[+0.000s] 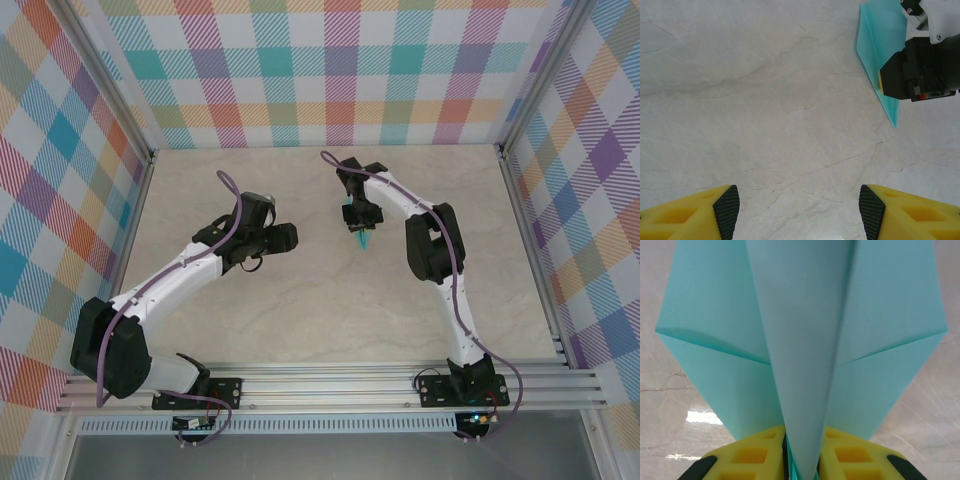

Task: Fold a paper plane with a square sheet of paper (fold left side to right side)
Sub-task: Place the paper plane at the top-center of the table, then reset both arms

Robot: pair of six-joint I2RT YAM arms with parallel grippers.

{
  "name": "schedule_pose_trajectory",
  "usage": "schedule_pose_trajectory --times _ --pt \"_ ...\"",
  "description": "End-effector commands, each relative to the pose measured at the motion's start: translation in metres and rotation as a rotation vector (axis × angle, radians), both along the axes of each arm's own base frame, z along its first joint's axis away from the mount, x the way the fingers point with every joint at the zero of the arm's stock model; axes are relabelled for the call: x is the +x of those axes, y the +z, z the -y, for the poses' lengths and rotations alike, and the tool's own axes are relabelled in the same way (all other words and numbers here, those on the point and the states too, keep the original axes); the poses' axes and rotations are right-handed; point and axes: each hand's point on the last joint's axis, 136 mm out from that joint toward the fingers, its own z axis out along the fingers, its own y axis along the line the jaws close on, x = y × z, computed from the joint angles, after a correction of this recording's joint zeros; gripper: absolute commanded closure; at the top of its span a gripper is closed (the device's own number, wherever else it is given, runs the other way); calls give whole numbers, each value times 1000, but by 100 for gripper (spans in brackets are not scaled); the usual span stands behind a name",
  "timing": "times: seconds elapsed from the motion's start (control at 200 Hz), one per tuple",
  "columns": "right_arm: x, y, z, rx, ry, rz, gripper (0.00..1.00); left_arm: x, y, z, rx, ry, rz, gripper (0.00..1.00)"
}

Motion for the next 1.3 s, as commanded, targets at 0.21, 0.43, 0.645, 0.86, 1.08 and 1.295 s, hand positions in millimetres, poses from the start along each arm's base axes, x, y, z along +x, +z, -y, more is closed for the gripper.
schedule_pose_trajectory --times 0.21,0.43,0.645,0.86,1.08,1.295 --pt "-14 36 -1 -28 38 24 75 6 1 3 21 -19 2 33" --pt "-23 55 1 -37 44 47 70 11 0 4 8 -16 1 33" --pt "-38 100 18 -44 43 134 57 21 6 -19 -30 67 17 33" --pt "-56 156 62 -43 29 363 31 20 30 -95 51 284 143 32" --pt "-72 163 134 0 -127 573 0 2 47 -163 194 472 373 31" --pt "-76 120 205 21 -332 698 0 -18 30 -215 385 659 519 29"
